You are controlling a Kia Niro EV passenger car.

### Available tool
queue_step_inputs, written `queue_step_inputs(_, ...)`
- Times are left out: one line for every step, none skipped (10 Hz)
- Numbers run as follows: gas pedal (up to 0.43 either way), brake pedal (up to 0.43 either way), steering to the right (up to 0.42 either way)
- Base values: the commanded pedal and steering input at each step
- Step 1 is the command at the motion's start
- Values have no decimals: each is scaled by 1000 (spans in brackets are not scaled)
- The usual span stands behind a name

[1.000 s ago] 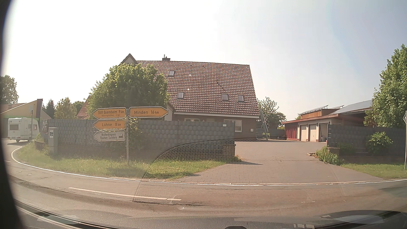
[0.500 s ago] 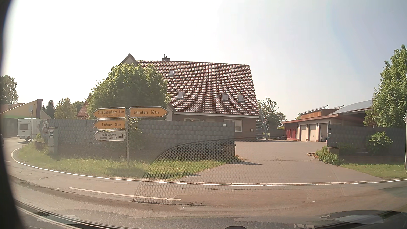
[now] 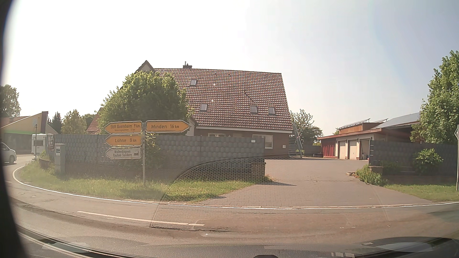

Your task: Follow the waypoints while adhering to traffic rules and regulations

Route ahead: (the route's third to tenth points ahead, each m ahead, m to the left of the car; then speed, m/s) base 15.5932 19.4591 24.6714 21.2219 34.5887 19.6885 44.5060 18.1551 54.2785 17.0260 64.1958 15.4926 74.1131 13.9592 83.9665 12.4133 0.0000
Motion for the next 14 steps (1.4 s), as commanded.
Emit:
queue_step_inputs(0, 274, -114)
queue_step_inputs(0, 274, -115)
queue_step_inputs(0, 274, -115)
queue_step_inputs(0, 274, -115)
queue_step_inputs(0, 274, -115)
queue_step_inputs(0, 274, -115)
queue_step_inputs(0, 274, -115)
queue_step_inputs(0, 274, -115)
queue_step_inputs(0, 274, -111)
queue_step_inputs(0, 274, -108)
queue_step_inputs(0, 274, -108)
queue_step_inputs(0, 274, -108)
queue_step_inputs(0, 274, -108)
queue_step_inputs(0, 274, -108)
